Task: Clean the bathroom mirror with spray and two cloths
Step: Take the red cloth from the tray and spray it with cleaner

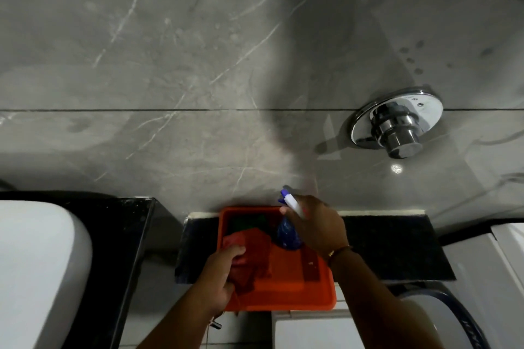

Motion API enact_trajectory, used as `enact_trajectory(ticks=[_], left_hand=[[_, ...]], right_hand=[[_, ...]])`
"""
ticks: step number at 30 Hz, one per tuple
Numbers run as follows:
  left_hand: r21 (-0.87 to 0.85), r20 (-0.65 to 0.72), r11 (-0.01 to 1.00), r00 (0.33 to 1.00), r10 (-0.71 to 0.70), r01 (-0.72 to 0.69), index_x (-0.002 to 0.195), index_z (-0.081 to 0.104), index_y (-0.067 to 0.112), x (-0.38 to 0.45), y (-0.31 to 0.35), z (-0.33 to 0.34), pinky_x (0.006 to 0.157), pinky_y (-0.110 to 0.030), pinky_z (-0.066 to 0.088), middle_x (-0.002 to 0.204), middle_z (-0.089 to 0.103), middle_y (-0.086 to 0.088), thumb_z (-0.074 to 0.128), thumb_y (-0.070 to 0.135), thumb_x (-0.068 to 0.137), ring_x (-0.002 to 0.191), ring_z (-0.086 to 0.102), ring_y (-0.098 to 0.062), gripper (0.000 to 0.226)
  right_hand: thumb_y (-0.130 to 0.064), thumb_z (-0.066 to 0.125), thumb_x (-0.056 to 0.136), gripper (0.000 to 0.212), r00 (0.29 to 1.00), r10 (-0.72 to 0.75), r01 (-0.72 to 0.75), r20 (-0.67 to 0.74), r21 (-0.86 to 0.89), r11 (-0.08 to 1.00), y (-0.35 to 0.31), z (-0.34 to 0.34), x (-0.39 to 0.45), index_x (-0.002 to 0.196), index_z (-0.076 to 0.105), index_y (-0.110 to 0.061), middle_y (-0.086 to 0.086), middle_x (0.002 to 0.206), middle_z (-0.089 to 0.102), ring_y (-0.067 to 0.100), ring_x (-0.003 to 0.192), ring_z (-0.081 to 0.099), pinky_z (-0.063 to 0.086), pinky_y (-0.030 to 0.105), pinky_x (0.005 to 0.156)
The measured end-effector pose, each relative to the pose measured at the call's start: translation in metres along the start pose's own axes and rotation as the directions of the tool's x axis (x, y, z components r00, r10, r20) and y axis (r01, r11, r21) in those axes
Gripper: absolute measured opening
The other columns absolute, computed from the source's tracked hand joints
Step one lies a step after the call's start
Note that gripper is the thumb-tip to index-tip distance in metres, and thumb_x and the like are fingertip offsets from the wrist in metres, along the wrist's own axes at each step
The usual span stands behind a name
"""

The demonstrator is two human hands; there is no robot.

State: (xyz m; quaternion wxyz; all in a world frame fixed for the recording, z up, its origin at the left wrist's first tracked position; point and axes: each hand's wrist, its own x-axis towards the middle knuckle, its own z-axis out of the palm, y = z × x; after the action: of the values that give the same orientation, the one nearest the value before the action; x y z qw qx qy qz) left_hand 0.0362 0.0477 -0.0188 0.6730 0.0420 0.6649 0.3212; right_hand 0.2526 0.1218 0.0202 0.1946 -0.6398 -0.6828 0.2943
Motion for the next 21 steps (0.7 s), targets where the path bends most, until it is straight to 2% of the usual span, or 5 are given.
enact_trajectory(ticks=[4, 11, 15, 19, 21], left_hand=[[-0.16, 0.049, 0.987, 0.999, -0.014, 0.021, 0.125, 0.065, 0.003, 0.002, 0.005, -0.005, 0.081, -0.048, 0.057, 0.111, 0.073, -0.029, 0.066, 0.002, 0.093, 0.1, 0.069, -0.043, 0.032], [-0.266, 0.05, 0.964, 0.999, 0.016, -0.002, 0.132, 0.065, 0.004, -0.003, 0.006, -0.009, 0.099, -0.053, 0.057, 0.124, 0.074, -0.029, 0.071, 0.005, 0.077, 0.114, 0.068, -0.046, 0.055], [-0.412, 0.081, 0.911, 0.996, 0.035, 0.001, 0.139, 0.064, 0.005, -0.01, 0.013, -0.007, 0.084, -0.047, 0.058, 0.134, 0.071, -0.027, 0.073, 0.007, 0.073, 0.122, 0.066, -0.045, 0.066], [-0.469, 0.155, 0.883, 0.984, 0.083, 0.0, 0.138, 0.069, 0.01, -0.024, 0.025, -0.004, 0.103, -0.055, 0.057, 0.131, 0.076, -0.022, 0.08, 0.027, 0.077, 0.127, 0.067, -0.043, 0.064], [-0.461, 0.157, 0.886, 0.979, 0.133, -0.046, 0.129, 0.074, 0.009, -0.036, 0.034, 0.003, 0.097, -0.051, 0.057, 0.115, 0.082, -0.02, 0.068, 0.037, 0.093, 0.114, 0.071, -0.041, 0.046]], right_hand=[[-0.043, 0.076, 0.095, 0.063, 0.992, -0.071, 0.044, 0.106, 0.244, 0.969, 0.037, 0.018, -0.004, 0.142, 0.042, -0.069, -0.045, 0.137, 0.05, 0.005, 0.133, 0.046, 0.041, 0.028, 0.113], [-0.024, 0.069, 0.103, 0.017, 0.999, 0.023, -0.001, -0.033, 0.552, 0.834, 0.027, 0.043, 0.008, 0.117, 0.073, -0.034, -0.023, 0.094, 0.075, -0.005, 0.095, 0.068, 0.051, 0.026, 0.092], [-0.022, 0.065, 0.104, 0.032, 0.996, 0.008, 0.048, -0.086, 0.623, 0.781, -0.009, 0.02, -0.015, 0.135, 0.066, -0.03, -0.004, 0.125, 0.076, 0.006, 0.121, 0.068, 0.052, 0.021, 0.105], [-0.029, 0.065, 0.102, 0.02, 0.996, -0.086, 0.079, -0.019, 0.625, 0.777, -0.049, -0.007, -0.042, 0.117, 0.074, -0.019, 0.005, 0.096, 0.078, 0.017, 0.088, 0.075, 0.06, 0.034, 0.081], [-0.057, 0.06, 0.101, 0.039, 0.989, -0.145, 0.11, 0.027, 0.513, 0.851, -0.065, -0.011, -0.05, 0.112, 0.075, -0.023, -0.002, 0.094, 0.078, 0.013, 0.086, 0.074, 0.06, 0.037, 0.084]])
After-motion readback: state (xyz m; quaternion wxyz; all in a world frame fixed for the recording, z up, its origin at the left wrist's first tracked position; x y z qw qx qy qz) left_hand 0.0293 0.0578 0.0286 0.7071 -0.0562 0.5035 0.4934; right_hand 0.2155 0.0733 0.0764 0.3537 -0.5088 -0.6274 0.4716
